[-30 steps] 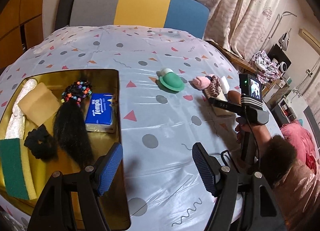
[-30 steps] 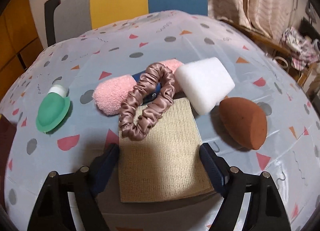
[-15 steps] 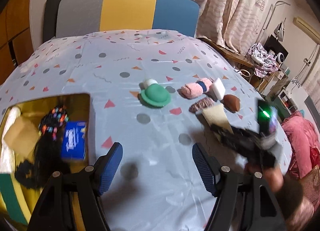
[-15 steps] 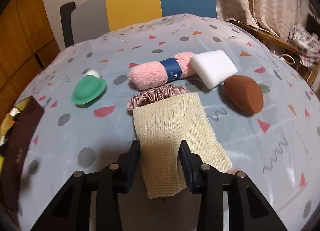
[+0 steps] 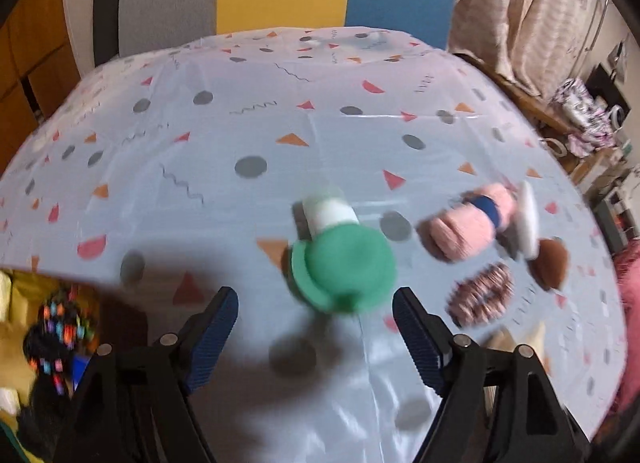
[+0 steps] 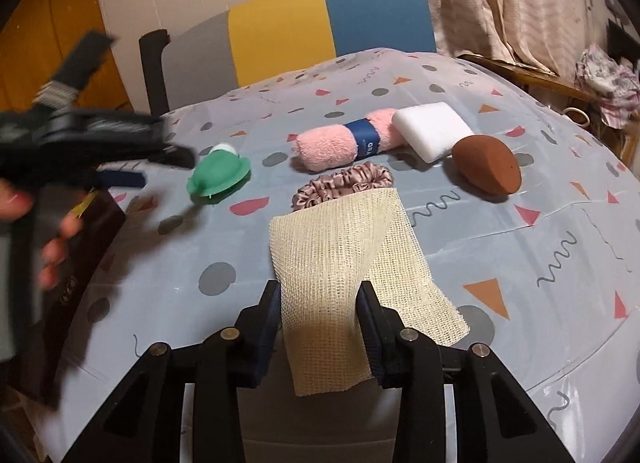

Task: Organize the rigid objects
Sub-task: 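Grasp the green hat-shaped brush with the left gripper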

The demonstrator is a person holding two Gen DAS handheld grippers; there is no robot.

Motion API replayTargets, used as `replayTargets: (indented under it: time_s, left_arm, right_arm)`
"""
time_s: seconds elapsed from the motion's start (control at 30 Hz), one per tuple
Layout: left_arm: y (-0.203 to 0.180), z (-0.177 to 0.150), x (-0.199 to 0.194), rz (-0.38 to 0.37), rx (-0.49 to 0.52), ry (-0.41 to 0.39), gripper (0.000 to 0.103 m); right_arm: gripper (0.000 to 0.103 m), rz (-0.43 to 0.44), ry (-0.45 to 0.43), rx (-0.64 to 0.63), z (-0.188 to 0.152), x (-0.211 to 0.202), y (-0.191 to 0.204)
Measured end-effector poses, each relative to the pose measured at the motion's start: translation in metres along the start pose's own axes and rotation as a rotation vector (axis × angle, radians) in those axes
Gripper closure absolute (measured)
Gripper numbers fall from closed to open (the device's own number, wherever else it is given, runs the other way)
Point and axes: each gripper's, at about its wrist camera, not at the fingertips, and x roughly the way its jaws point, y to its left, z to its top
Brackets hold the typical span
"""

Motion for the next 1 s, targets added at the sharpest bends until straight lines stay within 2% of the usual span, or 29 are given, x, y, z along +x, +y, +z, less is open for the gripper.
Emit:
replayTargets:
  time_s: [0.17, 0.23, 0.37, 0.43, 0.47, 0.5, 0.53, 0.63, 1.0]
  left_arm:
    - [-0.019, 0.013, 0.023, 0.047, 0.060, -0.026, 0.021]
    - [-0.021, 0.016, 0.034, 0.088, 0.068, -0.022, 0.021]
    - [-0.017, 0.014, 0.051, 0.017, 0.055, -0.001, 0.019]
    - [-0.018, 0.008, 0.058, 0.000, 0.072, 0.012, 0.025]
    - [-0.020, 0.006, 0.055, -0.002, 0.085, -0.010, 0.031]
    - [-0.022, 0.006, 0.054, -0.019, 0.096, -0.017, 0.046]
    - [-0.024, 0.005, 0.051, -0.046, 0.112, -0.021, 0.054]
    - [-0.034, 0.000, 0.043, -0.006, 0.166, -0.038, 0.055]
    - [-0.011, -0.043, -0.012, -0.107, 0.071, -0.071, 0.056]
  right_arm:
    - [0.064, -0.002, -0.004, 0.023, -0.003, 0.002, -0.005]
    - [0.064, 0.006, -0.005, 0.039, -0.003, 0.002, -0.009]
    - [0.064, 0.012, -0.007, 0.054, -0.004, 0.003, -0.012]
    - [0.064, 0.007, -0.008, 0.050, -0.004, 0.003, -0.010]
    - [0.064, 0.005, -0.008, 0.049, -0.004, 0.003, -0.010]
    - [0.064, 0.004, -0.009, 0.048, -0.005, 0.003, -0.010]
    - [0.064, 0.003, -0.011, 0.048, -0.005, 0.003, -0.010]
    - [0.064, -0.003, -0.012, 0.047, -0.005, 0.004, -0.010]
    - [0.064, -0.033, -0.016, 0.046, -0.005, 0.004, -0.010]
